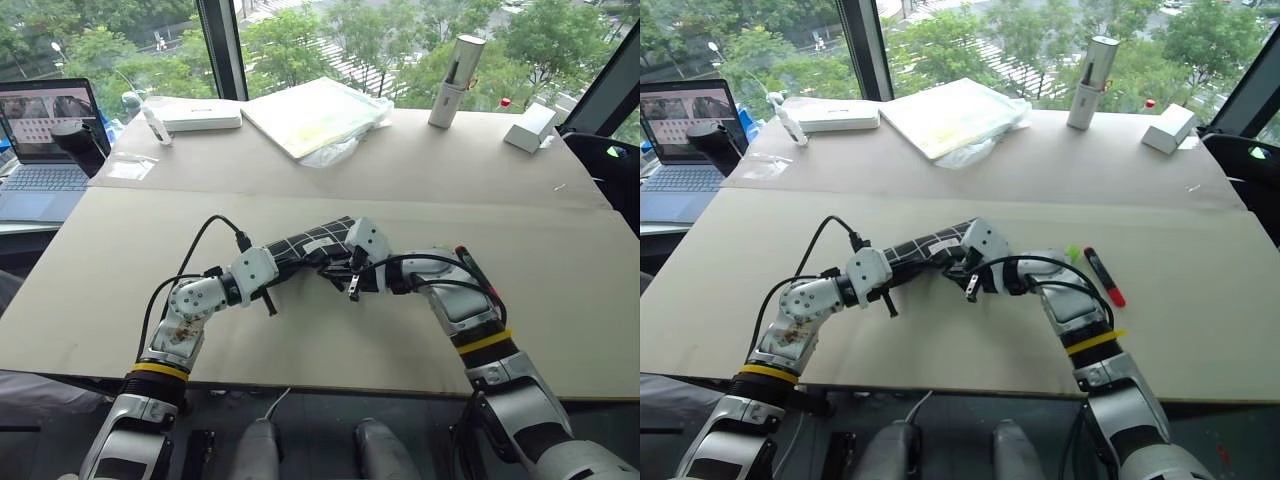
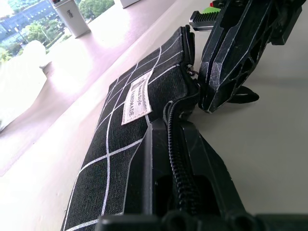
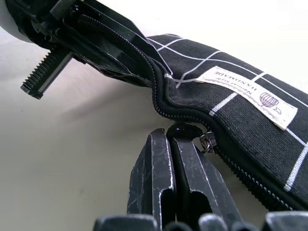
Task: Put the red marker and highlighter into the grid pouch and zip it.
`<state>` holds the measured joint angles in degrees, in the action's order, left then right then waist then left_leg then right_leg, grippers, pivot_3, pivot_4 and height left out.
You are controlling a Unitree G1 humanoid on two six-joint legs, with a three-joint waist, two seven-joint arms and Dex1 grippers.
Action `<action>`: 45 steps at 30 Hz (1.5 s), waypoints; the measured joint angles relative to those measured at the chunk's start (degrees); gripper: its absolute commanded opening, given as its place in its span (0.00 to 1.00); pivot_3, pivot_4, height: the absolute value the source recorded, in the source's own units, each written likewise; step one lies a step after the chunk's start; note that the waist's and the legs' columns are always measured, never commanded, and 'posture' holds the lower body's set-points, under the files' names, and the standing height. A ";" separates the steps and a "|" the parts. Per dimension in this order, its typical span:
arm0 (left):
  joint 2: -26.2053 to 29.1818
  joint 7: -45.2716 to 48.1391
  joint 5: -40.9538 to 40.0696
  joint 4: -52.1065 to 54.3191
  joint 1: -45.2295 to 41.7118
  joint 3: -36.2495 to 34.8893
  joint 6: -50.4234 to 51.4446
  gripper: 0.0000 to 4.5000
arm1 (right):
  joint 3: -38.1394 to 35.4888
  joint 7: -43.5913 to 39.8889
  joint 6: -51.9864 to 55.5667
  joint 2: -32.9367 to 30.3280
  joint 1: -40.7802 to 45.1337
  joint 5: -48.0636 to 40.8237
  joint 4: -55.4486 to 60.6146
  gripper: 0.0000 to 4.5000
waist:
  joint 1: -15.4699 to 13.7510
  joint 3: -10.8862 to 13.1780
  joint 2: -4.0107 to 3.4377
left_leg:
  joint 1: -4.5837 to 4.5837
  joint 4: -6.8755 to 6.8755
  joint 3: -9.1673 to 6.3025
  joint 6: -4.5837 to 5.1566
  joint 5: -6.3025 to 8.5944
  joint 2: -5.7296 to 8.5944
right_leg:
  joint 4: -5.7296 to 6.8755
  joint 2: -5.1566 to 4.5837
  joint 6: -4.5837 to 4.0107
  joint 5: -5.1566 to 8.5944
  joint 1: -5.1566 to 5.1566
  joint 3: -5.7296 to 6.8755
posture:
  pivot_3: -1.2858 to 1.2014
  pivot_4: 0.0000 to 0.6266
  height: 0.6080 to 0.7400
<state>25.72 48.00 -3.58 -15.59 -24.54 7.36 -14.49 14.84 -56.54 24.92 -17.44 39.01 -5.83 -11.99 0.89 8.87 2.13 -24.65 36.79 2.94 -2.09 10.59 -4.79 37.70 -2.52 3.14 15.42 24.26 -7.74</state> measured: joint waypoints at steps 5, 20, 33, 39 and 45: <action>0.03 0.00 0.00 0.00 0.00 -0.15 0.40 0.00 | 0.19 0.25 0.97 0.62 0.01 -0.01 0.21 0.01 | -0.04 0.00 0.00 | 0.00 0.00 0.00 0.00 0.00 0.00 | 0.00 0.00 0.00 0.00 0.00 0.01 | 0.52 0.24 1.00; -0.06 -0.02 -0.11 -0.12 0.00 -1.06 0.61 0.00 | 0.64 -0.75 4.03 1.54 -0.26 -1.94 4.45 0.01 | -0.05 0.00 0.00 | -0.02 0.00 -0.06 0.00 0.00 0.00 | 0.00 0.00 -0.01 0.00 0.00 0.07 | 0.52 0.24 1.00; -0.76 -0.66 0.10 -0.94 -0.15 -1.58 0.86 0.00 | 2.75 4.19 0.42 3.88 1.61 2.71 -0.62 0.21 | -0.04 0.00 0.00 | -0.04 0.00 -0.10 -0.01 0.00 0.00 | -0.01 0.00 -0.01 0.00 0.00 0.11 | 0.52 0.24 1.00; -1.73 -0.75 -0.01 -0.51 -0.41 -0.88 0.75 0.00 | 2.34 1.51 1.40 2.68 1.91 -0.04 0.44 0.65 | -0.13 0.00 0.00 | -0.06 0.00 -0.14 -0.01 -0.01 0.00 | -0.02 0.00 -0.01 0.00 -0.02 0.15 | 0.52 0.24 1.00; -1.82 -0.61 -0.01 -0.05 -0.24 -0.40 0.78 0.00 | -0.93 -6.45 6.26 -6.21 -1.95 -7.80 10.18 0.99 | -0.52 0.00 0.00 | -0.10 0.02 -0.20 -0.01 0.00 0.01 | -0.11 -0.03 -0.01 0.00 -0.09 0.23 | 0.52 0.24 1.00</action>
<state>23.91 47.39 -3.59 -15.64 -24.78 6.96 -13.71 13.91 -62.98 31.18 -23.65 37.06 -13.63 -1.81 0.37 8.87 2.13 -24.75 36.81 2.74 -2.10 10.58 -4.78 37.58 -2.54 3.14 15.42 24.17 -7.52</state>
